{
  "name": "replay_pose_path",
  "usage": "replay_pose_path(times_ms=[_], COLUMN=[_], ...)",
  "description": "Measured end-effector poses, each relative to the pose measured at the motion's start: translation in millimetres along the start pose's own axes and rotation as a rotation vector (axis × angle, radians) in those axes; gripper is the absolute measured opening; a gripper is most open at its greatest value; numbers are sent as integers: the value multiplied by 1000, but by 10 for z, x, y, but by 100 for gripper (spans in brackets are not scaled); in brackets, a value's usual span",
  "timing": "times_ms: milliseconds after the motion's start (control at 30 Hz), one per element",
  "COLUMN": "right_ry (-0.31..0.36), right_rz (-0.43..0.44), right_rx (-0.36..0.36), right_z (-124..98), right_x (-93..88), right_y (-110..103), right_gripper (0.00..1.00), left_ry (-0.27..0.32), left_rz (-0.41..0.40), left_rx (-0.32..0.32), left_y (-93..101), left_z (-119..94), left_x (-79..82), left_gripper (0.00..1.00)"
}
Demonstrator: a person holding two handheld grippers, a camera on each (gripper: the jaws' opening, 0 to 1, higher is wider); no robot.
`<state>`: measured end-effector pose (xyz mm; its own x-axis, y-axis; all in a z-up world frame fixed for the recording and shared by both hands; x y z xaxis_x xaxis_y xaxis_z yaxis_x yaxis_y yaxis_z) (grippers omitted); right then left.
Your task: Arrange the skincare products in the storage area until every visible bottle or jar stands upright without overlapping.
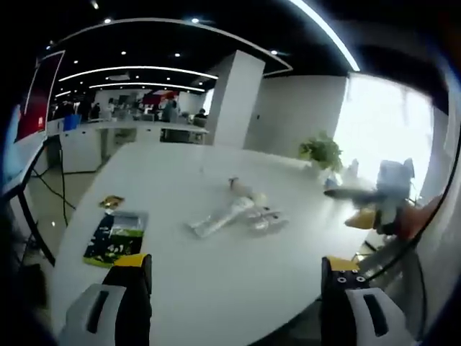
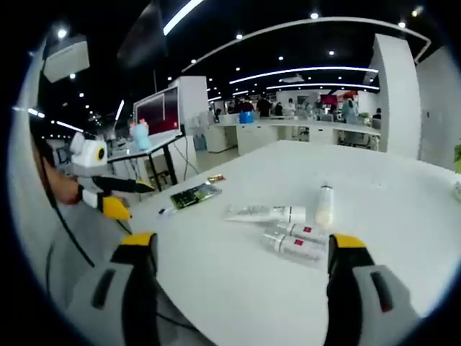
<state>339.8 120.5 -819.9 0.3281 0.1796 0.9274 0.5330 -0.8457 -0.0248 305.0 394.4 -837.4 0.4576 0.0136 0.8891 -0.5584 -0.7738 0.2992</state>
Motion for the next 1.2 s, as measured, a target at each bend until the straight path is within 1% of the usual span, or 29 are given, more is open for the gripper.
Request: replay_pose_path(times_ms=[100, 267, 300, 367, 500, 600, 733, 867, 1067, 1200], right_ry=[-3, -11, -15, -20, -28, -30, -31, -30, -27, -27], right_rz=[-7, -20, -22, -27, -32, -35, -36, -35, -30, -29], right_rx=[2, 11, 13, 17, 21, 23, 23, 18, 4, -5], right_z=[9, 21, 23, 25, 30, 29, 28, 24, 13, 13], right_x=[0, -4, -9, -17, -29, -33, -36, -35, -39, -39], right_y=[-9, -37, -42, -49, -57, -59, -60, -50, -23, -8], right_gripper=[100, 100, 100, 100, 100, 100, 100, 100, 100, 100], left_ry=[24, 26, 18, 23, 22, 17, 0, -40, -36, -25], left_rz=[11, 52, 60, 85, 105, 122, 134, 142, 133, 123], left_rx=[21, 48, 51, 49, 46, 42, 34, 36, 45, 65], left_y=[-23, -45, -43, -28, 4, 35, 54, 41, 33, 4], left_z=[4, 51, 55, 65, 89, 120, 156, 191, 180, 158], left_x=[77, 154, 167, 212, 258, 262, 194, 109, 108, 127], left_gripper=[100, 100, 100, 100, 100, 100, 100, 100, 100, 100])
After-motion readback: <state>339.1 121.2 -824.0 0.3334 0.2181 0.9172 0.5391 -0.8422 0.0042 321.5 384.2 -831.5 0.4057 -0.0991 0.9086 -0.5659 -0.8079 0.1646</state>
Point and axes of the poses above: the point that each gripper's makers call its tool centre point, and the gripper's own axes: z roughly forward along the fingers, y roughly to its right, x roughly out of its top, the point moved 7 cm from there along -z, roughly backward along the fingers, and after that the axes turned 9 degrees about -x, right-handed, at the moved point
